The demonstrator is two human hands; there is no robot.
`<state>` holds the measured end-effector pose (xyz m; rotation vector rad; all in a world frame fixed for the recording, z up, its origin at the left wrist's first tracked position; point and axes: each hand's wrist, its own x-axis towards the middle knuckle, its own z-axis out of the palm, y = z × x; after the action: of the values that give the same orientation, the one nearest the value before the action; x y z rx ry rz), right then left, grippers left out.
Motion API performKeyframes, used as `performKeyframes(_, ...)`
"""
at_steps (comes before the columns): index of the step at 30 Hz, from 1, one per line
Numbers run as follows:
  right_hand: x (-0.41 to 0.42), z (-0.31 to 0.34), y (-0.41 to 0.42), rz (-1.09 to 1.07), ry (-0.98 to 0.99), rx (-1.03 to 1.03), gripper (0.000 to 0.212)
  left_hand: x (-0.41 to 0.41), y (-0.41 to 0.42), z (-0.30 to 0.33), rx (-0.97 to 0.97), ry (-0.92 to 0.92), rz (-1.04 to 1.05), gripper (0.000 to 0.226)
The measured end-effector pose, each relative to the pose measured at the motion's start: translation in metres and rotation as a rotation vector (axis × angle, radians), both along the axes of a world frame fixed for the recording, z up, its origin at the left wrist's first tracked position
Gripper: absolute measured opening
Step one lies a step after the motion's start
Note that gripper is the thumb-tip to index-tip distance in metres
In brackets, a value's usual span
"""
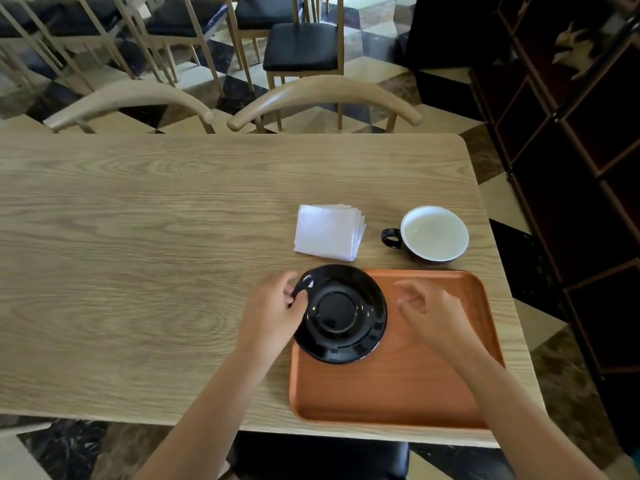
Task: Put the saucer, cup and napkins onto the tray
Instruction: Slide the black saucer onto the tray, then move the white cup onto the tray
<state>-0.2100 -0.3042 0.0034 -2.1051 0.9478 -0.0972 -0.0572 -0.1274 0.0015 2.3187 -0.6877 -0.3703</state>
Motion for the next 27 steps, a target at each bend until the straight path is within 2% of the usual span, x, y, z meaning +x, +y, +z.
performKeyframes(2, -0.007, 0.012, -0.011, 0.019, -0.135, -0.205, 0.024, -0.006, -0.021, 0.011, -0.032, -0.148, -0.116, 0.034)
performKeyframes(4, -0.013, 0.015, -0.028, 0.040, -0.167, -0.423, 0.032, -0.012, -0.045, 0.018, -0.008, -0.303, -0.229, 0.040)
performKeyframes(6, -0.020, 0.009, -0.049, 0.076, -0.077, -0.547, 0.048, -0.018, -0.067, 0.019, 0.022, -0.431, -0.339, 0.047)
performKeyframes(9, -0.025, -0.005, -0.079, 0.163, 0.074, -0.580, 0.064, -0.022, -0.094, 0.007, 0.078, -0.590, -0.487, 0.057)
performKeyframes(14, -0.024, -0.011, -0.103, 0.263, 0.182, -0.510, 0.060, -0.020, -0.131, -0.015, 0.314, -0.572, -0.623, 0.072)
performKeyframes(17, -0.025, -0.015, -0.107, 0.296, 0.113, -0.512, 0.052, -0.019, -0.148, -0.020, 0.376, -0.576, -0.653, 0.071)
performKeyframes(21, -0.021, -0.025, -0.111, 0.308, -0.005, -0.617, 0.042, -0.018, -0.162, -0.019, 0.320, -0.528, -0.664, 0.059)
performKeyframes(25, -0.017, -0.030, -0.114, 0.272, -0.046, -0.600, 0.026, -0.018, -0.166, -0.021, 0.158, -0.445, -0.587, 0.044)
performKeyframes(27, -0.019, -0.030, -0.115, 0.283, -0.059, -0.621, 0.026, -0.018, -0.165, -0.021, 0.104, -0.423, -0.569, 0.040)
